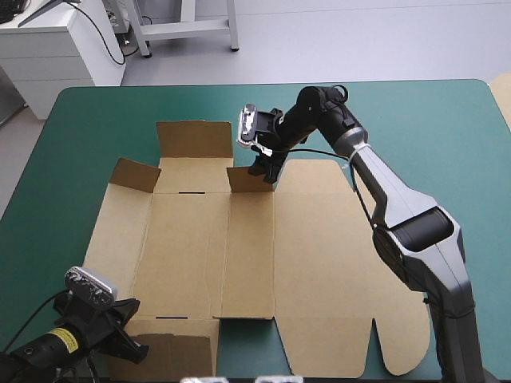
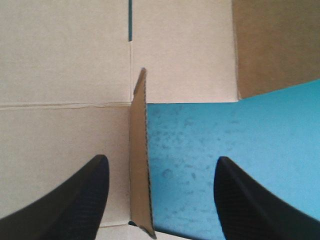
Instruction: Fold the box
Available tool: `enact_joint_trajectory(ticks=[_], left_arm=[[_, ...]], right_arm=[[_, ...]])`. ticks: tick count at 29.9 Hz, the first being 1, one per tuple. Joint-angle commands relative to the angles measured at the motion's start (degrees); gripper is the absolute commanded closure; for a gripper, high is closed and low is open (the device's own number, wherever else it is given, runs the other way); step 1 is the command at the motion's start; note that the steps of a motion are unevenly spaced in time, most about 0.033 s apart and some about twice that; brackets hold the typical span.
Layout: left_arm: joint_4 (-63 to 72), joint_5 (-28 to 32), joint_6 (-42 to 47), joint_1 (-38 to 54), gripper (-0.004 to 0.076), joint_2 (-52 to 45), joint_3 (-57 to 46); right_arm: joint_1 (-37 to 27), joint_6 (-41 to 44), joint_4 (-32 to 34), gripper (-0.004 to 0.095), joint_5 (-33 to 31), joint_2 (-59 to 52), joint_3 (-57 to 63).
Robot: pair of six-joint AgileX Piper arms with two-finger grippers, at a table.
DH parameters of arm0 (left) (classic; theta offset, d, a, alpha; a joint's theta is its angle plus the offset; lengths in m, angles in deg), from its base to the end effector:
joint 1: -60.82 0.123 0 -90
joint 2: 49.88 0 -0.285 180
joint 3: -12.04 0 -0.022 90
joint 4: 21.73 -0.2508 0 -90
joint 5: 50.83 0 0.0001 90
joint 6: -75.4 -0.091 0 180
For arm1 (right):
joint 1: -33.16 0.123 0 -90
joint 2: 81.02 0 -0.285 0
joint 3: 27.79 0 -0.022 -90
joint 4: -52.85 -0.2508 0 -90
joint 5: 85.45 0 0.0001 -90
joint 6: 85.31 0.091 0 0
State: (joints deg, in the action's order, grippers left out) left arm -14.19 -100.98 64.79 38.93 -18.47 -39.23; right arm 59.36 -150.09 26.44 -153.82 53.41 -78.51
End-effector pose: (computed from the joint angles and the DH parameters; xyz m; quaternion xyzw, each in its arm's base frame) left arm 0.0609 -0.0344 0.2640 0.2382 0.8831 -0.1021 0.3911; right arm 0.4212 0.2492 0.3042 -0.6524 0.6841 0.1361 0.2965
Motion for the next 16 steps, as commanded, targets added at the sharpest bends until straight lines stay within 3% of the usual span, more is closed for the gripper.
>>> enact_joint_trajectory(ticks=[1,4,7,11,14,16], left_arm=[[0.7,3.4,0.5,-0.3,0.0731,0.6,1.6],[0.7,3.4,0.5,-0.3,0.0731,0.6,1.6],[0.7,3.4,0.5,-0.3,0.0731,0.6,1.6],[0.7,3.4,0.5,-0.3,0.0731,0.6,1.6],[0.7,3.4,0.5,-0.3,0.0731,0.6,1.6],[0.6,3.4,0.5,-0.3,0.0731,0.6,1.6]], right_arm=[[-0.3,5.0,-1.0,0.0330,0.7,-4.9,-4.7],[-0.3,7.5,-0.8,0.0338,-0.3,-4.9,-7.7],[-0.3,11.8,2.6,0.0422,-1.5,-4.9,-9.8],[-0.3,19.4,10.6,0.0671,-2.9,-5.0,-12.2],[-1.0,24.1,12.3,0.0888,-2.9,-5.5,-13.1],[-1.9,25.9,12.3,0.0923,-2.9,-5.8,-13.5]])
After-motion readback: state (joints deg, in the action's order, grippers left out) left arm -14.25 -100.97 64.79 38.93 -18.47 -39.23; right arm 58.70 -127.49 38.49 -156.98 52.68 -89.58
